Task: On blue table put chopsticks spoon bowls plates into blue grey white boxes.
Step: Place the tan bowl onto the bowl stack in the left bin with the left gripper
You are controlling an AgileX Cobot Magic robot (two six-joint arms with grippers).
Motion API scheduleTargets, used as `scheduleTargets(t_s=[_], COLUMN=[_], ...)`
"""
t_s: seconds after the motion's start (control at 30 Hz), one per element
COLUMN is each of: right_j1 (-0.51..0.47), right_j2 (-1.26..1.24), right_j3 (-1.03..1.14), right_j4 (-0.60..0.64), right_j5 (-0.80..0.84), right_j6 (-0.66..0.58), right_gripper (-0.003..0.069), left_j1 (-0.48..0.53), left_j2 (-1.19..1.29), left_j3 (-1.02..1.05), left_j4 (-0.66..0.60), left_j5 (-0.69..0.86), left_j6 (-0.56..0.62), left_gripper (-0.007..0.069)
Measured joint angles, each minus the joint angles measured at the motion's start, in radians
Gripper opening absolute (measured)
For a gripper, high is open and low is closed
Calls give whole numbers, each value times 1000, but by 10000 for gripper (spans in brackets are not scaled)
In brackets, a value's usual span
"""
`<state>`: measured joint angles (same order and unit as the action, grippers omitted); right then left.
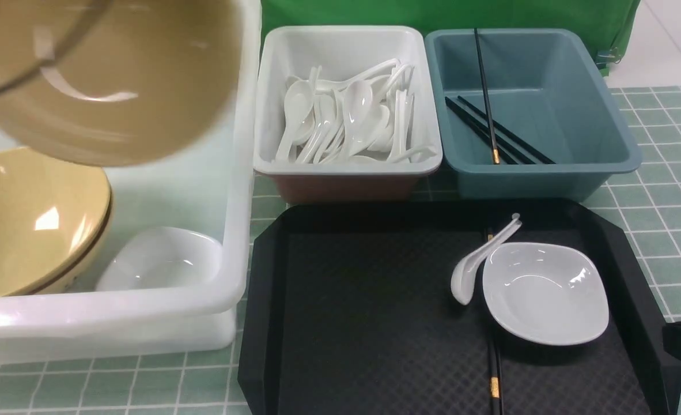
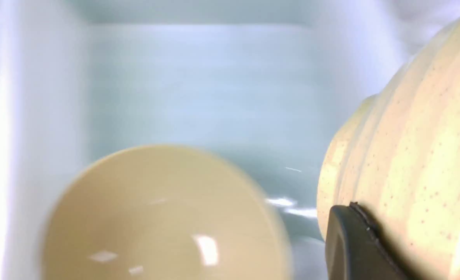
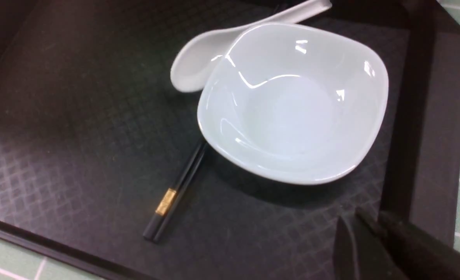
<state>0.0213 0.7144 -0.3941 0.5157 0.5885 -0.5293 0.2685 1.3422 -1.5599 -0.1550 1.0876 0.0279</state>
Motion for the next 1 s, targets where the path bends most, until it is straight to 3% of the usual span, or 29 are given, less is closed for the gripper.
scheduleTargets(t_s=[0.1, 0.2, 0.43, 0.6, 0.77, 0.8, 0.83, 0.93, 1.0], right_j1=[8, 24, 30, 34, 65, 74, 76, 80, 80], right_j2=[0, 0, 1, 1, 1, 1, 1, 1, 1], right_j3=[0, 0, 0, 0, 0, 0, 0, 0, 0], right_j4=[11, 16, 18, 18, 19, 19, 19, 19, 19], right_j5=[0, 0, -1, -1, -1, -1, -1, -2, -4], right_j6=[0, 1, 1, 1, 1, 1, 1, 1, 1], right_gripper=[99, 99, 99, 101, 106, 107, 107, 107, 109], left_j1=[181, 276, 303, 303, 303, 303, 303, 303, 303], left_j2=[-19, -22, 13, 63, 101, 109, 109, 95, 61], left_j3=[114, 224, 365, 399, 399, 399, 399, 397, 387], left_j4=[-49, -100, -181, -169, -164, -164, -165, -168, -164], left_j5=[-52, -120, -218, -257, -302, -300, -300, -288, -281], left_j6=[-3, -3, 13, 56, 99, 107, 107, 107, 109], left_gripper=[7, 7, 7, 33, 162, 253, 253, 402, 460])
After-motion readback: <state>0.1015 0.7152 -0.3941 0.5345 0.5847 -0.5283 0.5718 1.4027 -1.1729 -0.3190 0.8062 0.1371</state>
